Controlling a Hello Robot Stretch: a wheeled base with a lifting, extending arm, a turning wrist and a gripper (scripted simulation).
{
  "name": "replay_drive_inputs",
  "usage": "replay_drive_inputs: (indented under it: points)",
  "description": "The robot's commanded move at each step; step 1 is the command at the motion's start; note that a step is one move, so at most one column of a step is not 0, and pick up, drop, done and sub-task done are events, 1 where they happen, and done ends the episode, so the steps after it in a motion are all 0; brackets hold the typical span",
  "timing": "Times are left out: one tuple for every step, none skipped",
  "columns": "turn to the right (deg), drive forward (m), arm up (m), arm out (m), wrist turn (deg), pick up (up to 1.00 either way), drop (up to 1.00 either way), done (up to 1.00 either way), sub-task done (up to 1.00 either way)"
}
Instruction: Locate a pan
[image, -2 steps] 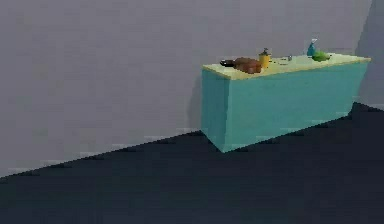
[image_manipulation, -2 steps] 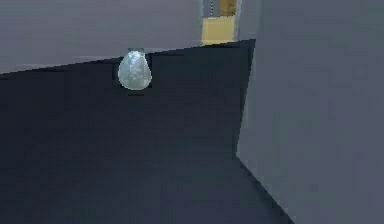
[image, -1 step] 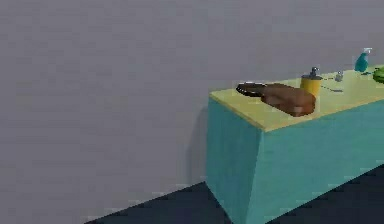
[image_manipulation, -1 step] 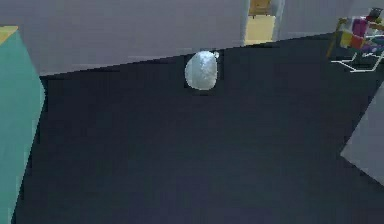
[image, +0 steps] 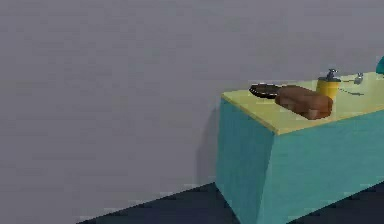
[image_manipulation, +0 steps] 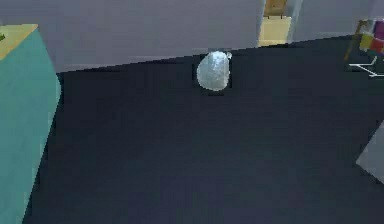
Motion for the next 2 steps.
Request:
replay_drive_inputs:
  points:
    - [0.0,0.75,0.00,0.00,0.0,0.00,0.00,0.00,0.00]
    - [36.0,0.00,0.00,0.00,0.0,0.00,0.00,0.00,0.00]
